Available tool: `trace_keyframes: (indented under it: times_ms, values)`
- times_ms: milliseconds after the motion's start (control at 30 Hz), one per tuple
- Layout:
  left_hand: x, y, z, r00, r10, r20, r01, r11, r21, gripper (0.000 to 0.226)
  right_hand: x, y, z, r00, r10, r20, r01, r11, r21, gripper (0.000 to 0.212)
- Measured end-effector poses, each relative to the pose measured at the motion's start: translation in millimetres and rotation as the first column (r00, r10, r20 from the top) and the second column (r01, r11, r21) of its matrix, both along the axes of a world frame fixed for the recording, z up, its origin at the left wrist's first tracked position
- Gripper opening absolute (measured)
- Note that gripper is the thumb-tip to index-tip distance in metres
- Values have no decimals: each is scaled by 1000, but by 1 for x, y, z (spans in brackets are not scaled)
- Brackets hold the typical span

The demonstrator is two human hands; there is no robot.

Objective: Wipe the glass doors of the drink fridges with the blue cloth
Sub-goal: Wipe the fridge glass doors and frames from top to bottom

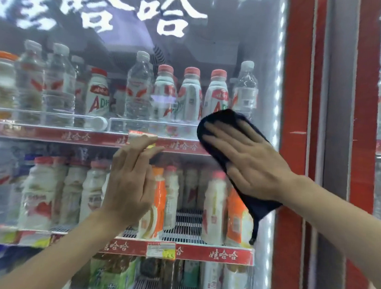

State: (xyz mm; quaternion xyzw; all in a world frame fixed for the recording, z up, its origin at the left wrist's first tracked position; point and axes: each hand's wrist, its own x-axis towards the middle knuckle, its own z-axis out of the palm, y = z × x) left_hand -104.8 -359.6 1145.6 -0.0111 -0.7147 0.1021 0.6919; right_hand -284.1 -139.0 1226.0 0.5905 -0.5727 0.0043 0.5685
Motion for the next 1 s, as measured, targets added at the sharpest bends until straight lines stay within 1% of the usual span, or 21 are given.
trace_keyframes:
  times_ms: [67, 133, 200, 233, 300, 367, 467, 533, 600, 700, 800, 900, 1000]
  values:
    - [2, -9, -2, 996, 86, 3, -86, 996, 2, 43, 6, -6, 36, 995, -13, 97, 25, 992, -122, 75]
    - [1, -10, 0, 992, 123, -12, -123, 992, 5, 44, 14, -21, 40, 991, -60, 118, 85, 971, -225, 72]
    - [-4, -13, -3, 988, 152, -24, -153, 988, -15, 44, 18, -38, 20, 990, -83, 113, 116, 941, -317, 66]
    - [-6, -15, -4, 986, 163, -32, -164, 986, -28, 44, 20, -45, 5, 992, -70, 104, 102, 932, -348, 65]
    - [-7, -18, -4, 986, 161, -47, -163, 986, -41, 44, 27, -59, -31, 995, -23, 95, 55, 933, -357, 66]
    - [-7, -18, -3, 992, 115, -49, -117, 993, -30, 44, 37, -69, -69, 997, -4, 75, 27, 952, -306, 67]
    - [3, -16, -2, 999, 28, -46, -29, 1000, -11, 44, 48, -75, -118, 1000, -1, -4, 1, 996, -92, 68]
    - [17, -23, -4, 997, 60, -41, -61, 998, -35, 44, 48, -69, -116, 999, 23, -50, -21, 999, 42, 68]
    - [32, -38, -7, 991, 127, -40, -129, 991, -41, 45, 48, -64, -87, 997, 44, -65, -38, 995, 96, 68]
    - [46, -59, -11, 983, 184, -29, -184, 983, 3, 48, 55, -70, -23, 999, 46, -3, -46, 999, -8, 71]
    - [45, -70, -17, 978, 210, -7, -210, 978, -1, 52, 64, -88, 5, 999, -44, 17, 46, 988, -150, 69]
    - [41, -78, -21, 973, 231, -22, -232, 972, -38, 53, 69, -105, -12, 997, -58, 60, 73, 956, -285, 65]
    - [40, -80, -21, 977, 207, -38, -209, 976, -58, 50, 79, -122, -51, 996, -14, 92, 44, 943, -331, 64]
